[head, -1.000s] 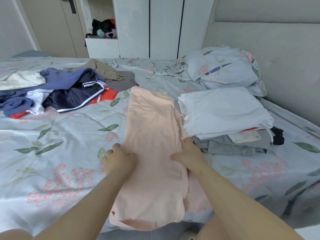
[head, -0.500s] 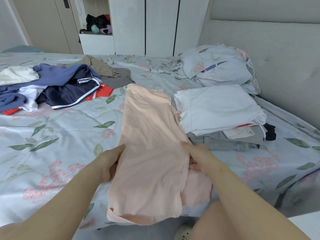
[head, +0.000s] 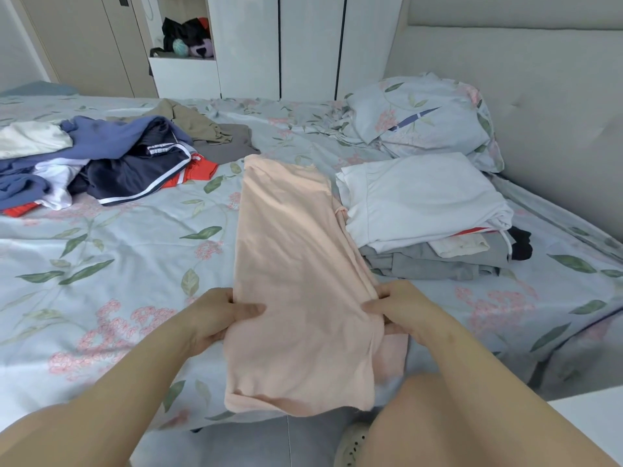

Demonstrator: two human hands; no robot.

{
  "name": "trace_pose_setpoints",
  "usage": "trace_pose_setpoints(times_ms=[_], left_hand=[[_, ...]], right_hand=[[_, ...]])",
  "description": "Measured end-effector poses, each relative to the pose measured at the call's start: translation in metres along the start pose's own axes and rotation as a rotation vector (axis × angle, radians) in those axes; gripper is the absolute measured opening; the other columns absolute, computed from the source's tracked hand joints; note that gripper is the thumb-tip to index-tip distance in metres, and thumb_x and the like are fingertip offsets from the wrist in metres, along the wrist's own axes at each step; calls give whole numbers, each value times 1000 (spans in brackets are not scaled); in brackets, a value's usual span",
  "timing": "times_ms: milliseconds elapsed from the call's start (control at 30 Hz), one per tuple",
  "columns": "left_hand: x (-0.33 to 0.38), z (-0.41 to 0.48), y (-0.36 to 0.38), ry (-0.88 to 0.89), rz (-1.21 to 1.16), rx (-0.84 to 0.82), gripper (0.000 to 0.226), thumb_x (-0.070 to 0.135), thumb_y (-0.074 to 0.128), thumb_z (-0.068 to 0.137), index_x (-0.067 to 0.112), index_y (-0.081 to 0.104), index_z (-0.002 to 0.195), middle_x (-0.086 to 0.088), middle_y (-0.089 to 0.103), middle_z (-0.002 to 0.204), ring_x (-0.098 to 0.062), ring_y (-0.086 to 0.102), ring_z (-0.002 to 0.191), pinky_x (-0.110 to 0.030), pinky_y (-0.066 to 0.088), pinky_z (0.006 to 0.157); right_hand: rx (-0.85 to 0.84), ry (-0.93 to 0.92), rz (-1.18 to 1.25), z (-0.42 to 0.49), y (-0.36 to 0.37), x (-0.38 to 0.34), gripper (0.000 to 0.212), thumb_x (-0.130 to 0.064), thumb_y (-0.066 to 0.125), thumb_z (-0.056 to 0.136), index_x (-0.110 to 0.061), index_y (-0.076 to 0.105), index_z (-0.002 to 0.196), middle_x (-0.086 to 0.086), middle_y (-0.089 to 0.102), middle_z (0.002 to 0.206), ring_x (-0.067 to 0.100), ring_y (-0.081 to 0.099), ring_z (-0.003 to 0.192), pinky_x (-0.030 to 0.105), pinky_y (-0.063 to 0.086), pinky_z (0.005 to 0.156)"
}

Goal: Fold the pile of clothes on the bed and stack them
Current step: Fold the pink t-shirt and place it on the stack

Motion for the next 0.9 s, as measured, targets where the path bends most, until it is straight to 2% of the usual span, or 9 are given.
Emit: trace_pose_setpoints(times_ms=[100,167,267,367,467,567,700,833,900], left_hand=[[2,-4,-9,65,-40,174,22,19,76,79,9,67,97,-8,71,91,-24,65,78,-30,50,66],[4,-10,-9,126,-19,241,18,23,74,81,10,65,89,-6,67,82,-21,59,68,-26,44,57],[5,-18,-3,177,59,229,18,24,76,79,13,66,90,-1,70,84,-19,64,75,-25,47,61],[7,-23,-5,208,137,270,11,16,73,82,15,65,90,-2,69,90,-23,65,86,-34,52,75],[6,-32,-13,271,197,437,14,19,67,85,6,62,87,-10,65,85,-27,59,78,-37,47,70],[-5,-47,-7,325,166,526,14,23,67,86,10,62,84,-4,61,77,-21,55,71,-31,43,63],[-25,-58,4,368,84,509,9,23,71,83,20,63,81,5,61,72,-11,57,70,-24,42,61],[-55,-50,17,273,93,354,31,41,74,67,13,67,80,-8,67,75,-24,62,75,-40,50,71],[-74,-44,29,208,115,232,16,25,74,79,12,67,85,-11,70,84,-27,64,81,-42,51,79]], right_hand=[[154,-16,168,-2,-25,7,21,6,45,90,-3,60,78,17,62,79,24,59,66,27,56,52],[309,-27,206,-4,-39,17,25,5,40,88,-6,56,73,19,64,83,29,59,70,37,57,64],[356,-114,49,-11,-32,17,9,-12,55,89,-13,54,80,6,62,85,21,59,74,38,55,75],[296,-209,-191,-16,-21,3,18,-11,65,83,-14,50,91,-6,51,81,7,49,72,8,36,57],[365,-240,-211,-21,-32,0,16,1,52,84,-10,51,95,-7,50,80,4,46,69,9,34,52],[451,-252,-166,-29,-46,8,15,1,48,86,-4,51,100,-2,50,81,12,47,71,20,37,57],[471,-266,-137,-36,-47,19,16,1,51,85,-6,47,98,-1,49,80,12,46,68,11,35,53],[392,-261,-261,-34,-42,24,21,1,62,79,-11,49,91,-5,49,73,9,46,67,10,34,54],[393,-245,-300,-33,-44,26,19,1,62,78,-10,50,88,-4,51,74,12,48,68,10,35,56]])
Point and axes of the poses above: each hand's wrist, its own z-axis towards the middle knuckle, its own y-axis out of the palm, x = y × z, the point moved 10 cm from there along z, towards the middle knuckle
